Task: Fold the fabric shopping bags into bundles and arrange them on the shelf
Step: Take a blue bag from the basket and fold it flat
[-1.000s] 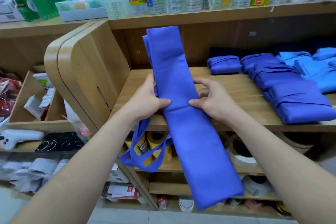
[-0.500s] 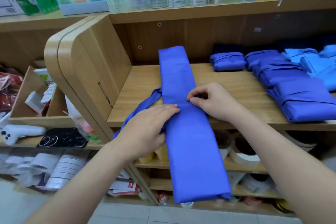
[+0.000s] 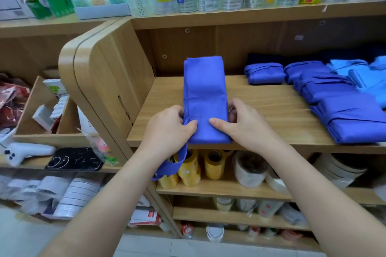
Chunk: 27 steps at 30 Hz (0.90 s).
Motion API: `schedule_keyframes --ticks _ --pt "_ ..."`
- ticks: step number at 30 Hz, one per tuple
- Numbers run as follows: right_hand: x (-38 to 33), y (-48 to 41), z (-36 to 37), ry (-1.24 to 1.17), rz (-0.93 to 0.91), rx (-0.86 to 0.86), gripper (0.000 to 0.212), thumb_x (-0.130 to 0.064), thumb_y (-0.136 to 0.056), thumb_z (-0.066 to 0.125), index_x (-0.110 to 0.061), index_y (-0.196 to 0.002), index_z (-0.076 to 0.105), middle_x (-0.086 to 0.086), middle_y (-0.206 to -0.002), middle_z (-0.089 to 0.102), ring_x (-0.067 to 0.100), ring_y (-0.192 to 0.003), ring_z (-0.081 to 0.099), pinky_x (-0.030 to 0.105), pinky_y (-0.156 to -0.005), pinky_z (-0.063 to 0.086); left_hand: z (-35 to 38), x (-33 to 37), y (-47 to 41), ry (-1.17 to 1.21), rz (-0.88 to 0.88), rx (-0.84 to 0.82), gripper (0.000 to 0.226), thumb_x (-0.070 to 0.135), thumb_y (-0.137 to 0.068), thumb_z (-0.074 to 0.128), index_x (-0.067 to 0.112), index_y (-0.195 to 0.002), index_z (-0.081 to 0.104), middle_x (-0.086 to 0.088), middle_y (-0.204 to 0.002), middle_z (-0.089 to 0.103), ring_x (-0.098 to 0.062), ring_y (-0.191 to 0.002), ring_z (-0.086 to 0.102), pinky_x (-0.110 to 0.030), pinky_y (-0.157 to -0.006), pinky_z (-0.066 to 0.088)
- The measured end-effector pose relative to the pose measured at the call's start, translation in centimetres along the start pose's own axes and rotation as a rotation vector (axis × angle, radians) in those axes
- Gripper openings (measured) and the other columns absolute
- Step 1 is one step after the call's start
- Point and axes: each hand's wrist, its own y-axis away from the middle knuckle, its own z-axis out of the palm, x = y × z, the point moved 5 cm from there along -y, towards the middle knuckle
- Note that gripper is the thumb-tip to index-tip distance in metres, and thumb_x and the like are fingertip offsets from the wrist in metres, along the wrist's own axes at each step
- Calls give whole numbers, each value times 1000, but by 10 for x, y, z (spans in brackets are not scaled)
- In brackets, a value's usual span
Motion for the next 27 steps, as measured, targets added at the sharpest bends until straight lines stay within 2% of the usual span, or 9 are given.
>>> schedule_keyframes --ticks 4,7,9,11,14,20,23,25,27 --pt "-4 -4 1 97 20 23 79 -52 -82 70 -28 -146 31 -4 -118 53 16 -106 53 33 -86 42 -4 5 2 -181 47 85 50 49 -86 65 29 -128 47 9 -102 55 -15 -95 53 -30 -67 38" --pt "-4 -4 5 181 8 21 73 -53 -85 65 -32 -148 33 0 -126 51 20 -114 53 38 -95 44 -4 17 2 -234 355 148 51 32 -88 68 26 -135 51 4 -115 48 -19 -114 46 -31 -85 44" --pt "-5 -4 7 204 1 11 64 -53 -87 63 -34 -144 40 0 -124 50 21 -113 54 38 -96 45 6 23 -2 -317 504 3 40 27 -95 58 25 -135 56 -3 -142 46 -23 -135 36 -42 -106 39" --pt "-4 -2 8 197 5 -14 54 -51 -88 62 -33 -137 49 -1 -122 48 20 -112 55 37 -96 46 17 19 -5 -277 475 -221 41 32 -102 44 26 -143 47 -4 -159 29 -21 -148 18 -36 -120 19" --pt "-1 -2 7 131 25 -36 51 -47 -87 65 -32 -134 51 -1 -124 45 18 -116 52 35 -98 44 24 14 -5 -194 440 -345 43 38 -103 40 30 -145 40 -1 -161 23 -14 -150 14 -24 -118 12" --pt "3 -33 2 -143 76 -204 122 -58 -57 79 -37 -153 7 -4 -141 51 18 -127 52 42 -108 42 14 12 5 -160 504 -362 42 38 -97 53 34 -137 47 7 -158 32 -6 -146 23 -24 -116 22" --pt "5 -51 -6 -298 167 -136 110 -41 -73 81 -29 -156 9 -2 -132 58 17 -119 58 35 -106 43 12 13 18 -124 546 -402 44 39 -92 61 35 -134 49 11 -158 30 0 -145 21 -16 -114 20" --pt "3 -59 -8 -242 140 4 97 -36 -67 84 -29 -149 31 1 -131 58 19 -117 58 39 -104 46 12 13 25 -144 578 -446 60 46 -87 67 36 -141 42 13 -160 21 2 -146 12 -14 -116 13" --pt "3 -61 -1 -279 125 70 66 -21 -71 85 -27 -129 55 -1 -121 61 18 -108 61 41 -98 50 15 9 30 -236 617 -489 85 53 -78 73 35 -149 29 16 -161 10 1 -147 3 -12 -116 4"
